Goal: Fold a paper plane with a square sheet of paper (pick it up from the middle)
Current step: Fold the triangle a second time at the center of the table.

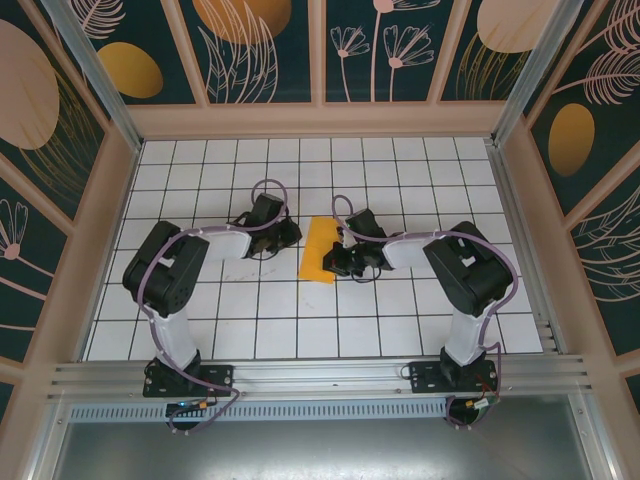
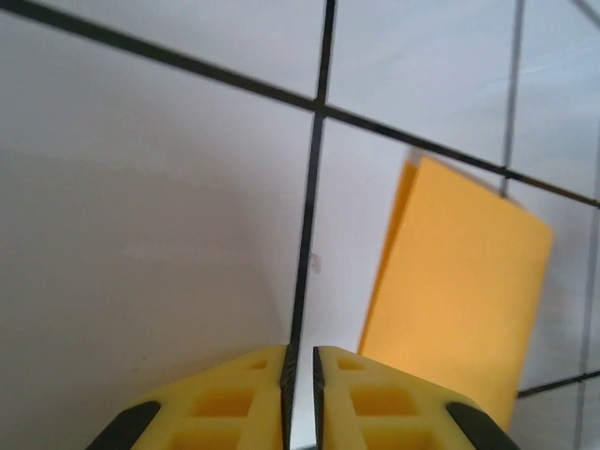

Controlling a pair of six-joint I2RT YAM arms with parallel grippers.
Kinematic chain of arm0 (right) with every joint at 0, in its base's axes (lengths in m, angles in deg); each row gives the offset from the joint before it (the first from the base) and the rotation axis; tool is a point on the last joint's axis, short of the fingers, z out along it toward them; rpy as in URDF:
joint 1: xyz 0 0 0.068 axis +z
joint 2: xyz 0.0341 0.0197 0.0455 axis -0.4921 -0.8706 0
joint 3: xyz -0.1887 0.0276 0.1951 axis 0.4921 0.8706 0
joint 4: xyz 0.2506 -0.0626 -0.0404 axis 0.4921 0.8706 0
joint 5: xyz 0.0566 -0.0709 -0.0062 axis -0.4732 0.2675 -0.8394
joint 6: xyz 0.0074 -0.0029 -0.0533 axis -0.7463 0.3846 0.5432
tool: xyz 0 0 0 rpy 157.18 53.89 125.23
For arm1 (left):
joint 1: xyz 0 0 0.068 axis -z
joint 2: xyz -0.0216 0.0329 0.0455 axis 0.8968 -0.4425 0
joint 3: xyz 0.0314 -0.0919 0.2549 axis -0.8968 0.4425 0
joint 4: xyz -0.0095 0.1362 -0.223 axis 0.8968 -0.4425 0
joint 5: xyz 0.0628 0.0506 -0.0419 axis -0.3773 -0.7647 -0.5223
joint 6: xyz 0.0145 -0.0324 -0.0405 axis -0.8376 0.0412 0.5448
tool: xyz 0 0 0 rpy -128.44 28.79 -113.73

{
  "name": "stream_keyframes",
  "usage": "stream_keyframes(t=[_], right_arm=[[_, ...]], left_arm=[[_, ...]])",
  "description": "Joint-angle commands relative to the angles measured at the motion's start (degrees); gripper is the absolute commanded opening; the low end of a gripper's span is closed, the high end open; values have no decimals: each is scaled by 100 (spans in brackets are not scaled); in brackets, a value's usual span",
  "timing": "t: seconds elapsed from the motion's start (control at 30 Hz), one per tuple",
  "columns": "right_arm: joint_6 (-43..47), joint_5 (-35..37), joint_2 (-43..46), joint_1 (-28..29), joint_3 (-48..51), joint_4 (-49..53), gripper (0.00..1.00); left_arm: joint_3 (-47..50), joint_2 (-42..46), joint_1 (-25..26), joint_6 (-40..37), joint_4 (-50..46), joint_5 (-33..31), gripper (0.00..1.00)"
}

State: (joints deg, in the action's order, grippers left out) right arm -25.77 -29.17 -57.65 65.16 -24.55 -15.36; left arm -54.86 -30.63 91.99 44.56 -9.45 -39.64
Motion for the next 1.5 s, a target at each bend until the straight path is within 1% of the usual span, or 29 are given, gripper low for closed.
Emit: stream_keyframes(t=[0.0, 0.07, 0.13, 0.23, 0.3, 0.4, 0.53, 0.73, 0.87, 0.97, 1.07, 1.27, 1.37, 1.47], right_arm=[[142, 240, -88, -70, 91, 874, 0], [117, 195, -135, -70, 53, 827, 0], [99, 223, -135, -75, 35, 812, 0], [73, 255, -108, -70, 49, 809, 0], [42, 277, -66, -73, 85, 784, 0], [12, 264, -23, -70, 124, 731, 0], [-8, 231, -26, -70, 64, 700, 0], [1, 176, 115, -70, -124, 799, 0], [-35, -3, 383, -70, -294, 658, 0], [-172, -305, 383, -70, -409, 390, 0], [-286, -483, 183, -61, -531, 157, 0], [-315, -423, -375, -53, -714, 304, 0], [-365, -446, -434, -59, -430, 122, 0], [-247, -313, -436, -61, -312, 294, 0]], left_arm=[[309, 611, -2, 21, 544, 494, 19], [491, 705, 32, 129, 1066, 1067, 18], [468, 666, 111, 139, 1187, 1494, 17], [461, 457, 259, 115, 1337, 1865, 16], [437, 276, 349, 111, 1429, 1945, 15], [381, -49, 363, 138, 1484, 1913, 15], [313, -384, 358, 71, 1336, 1645, 14], [358, -619, 365, -90, 1131, 1144, 12], [434, -596, 365, -109, 1006, 1015, 11], [463, -578, 362, -90, 1039, 1069, 11], [457, -584, 361, -75, 1053, 1114, 11], [419, -601, 365, -41, 1025, 1163, 11], [410, -604, 361, -40, 990, 1119, 11], [411, -610, 364, -20, 972, 1084, 10]])
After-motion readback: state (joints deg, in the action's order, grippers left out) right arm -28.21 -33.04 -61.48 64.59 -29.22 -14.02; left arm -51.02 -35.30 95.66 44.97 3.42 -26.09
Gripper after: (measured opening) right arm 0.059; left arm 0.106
